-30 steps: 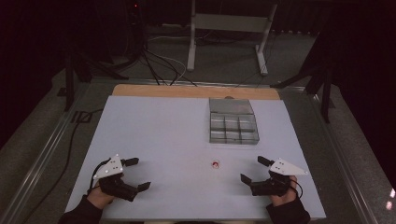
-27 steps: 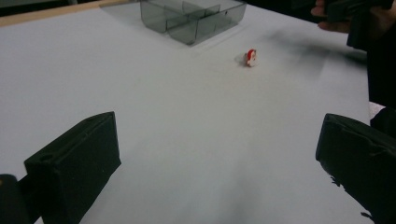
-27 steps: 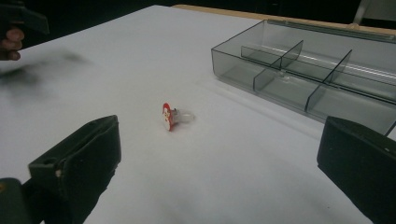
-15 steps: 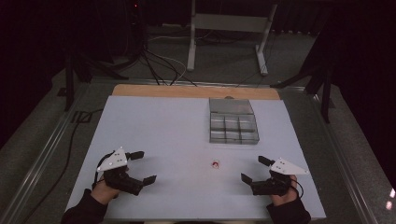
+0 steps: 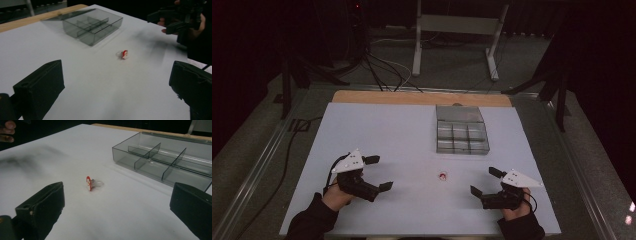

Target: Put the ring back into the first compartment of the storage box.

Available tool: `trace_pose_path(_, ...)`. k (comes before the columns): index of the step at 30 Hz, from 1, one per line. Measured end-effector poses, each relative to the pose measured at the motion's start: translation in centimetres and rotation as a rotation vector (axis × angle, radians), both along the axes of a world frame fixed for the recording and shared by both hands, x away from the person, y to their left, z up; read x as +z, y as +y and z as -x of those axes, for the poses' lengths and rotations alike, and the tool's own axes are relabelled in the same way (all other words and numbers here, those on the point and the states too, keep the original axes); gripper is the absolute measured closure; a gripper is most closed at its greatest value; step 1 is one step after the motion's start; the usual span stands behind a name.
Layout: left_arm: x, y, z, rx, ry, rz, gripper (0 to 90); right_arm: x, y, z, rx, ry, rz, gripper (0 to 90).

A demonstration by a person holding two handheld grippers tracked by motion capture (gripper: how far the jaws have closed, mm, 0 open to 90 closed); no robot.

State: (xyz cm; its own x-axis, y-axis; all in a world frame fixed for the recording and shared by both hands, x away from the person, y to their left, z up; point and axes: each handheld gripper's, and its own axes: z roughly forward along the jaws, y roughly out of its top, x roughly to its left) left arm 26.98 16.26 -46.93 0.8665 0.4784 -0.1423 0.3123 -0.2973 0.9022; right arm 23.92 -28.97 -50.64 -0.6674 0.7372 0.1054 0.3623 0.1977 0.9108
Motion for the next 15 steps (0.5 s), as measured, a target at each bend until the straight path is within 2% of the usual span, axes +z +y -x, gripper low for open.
trace_pose_path(8,0.3,-2.7,-0.5,-0.045,-0.002,-0.011,0.5,0.0,-0.1,0.0,-0.002,0.002,-0.007,0.0)
trace_pose_path(11,0.3,-3.6,-0.5,-0.054,-0.006,-0.027,0.5,0.0,-0.1,0.0,-0.002,0.000,-0.008,0.0)
trace_pose_path(15,0.2,-4.5,-0.7,-0.066,0.004,-0.027,0.5,0.1,-0.1,0.1,0.005,0.000,-0.017,0.0)
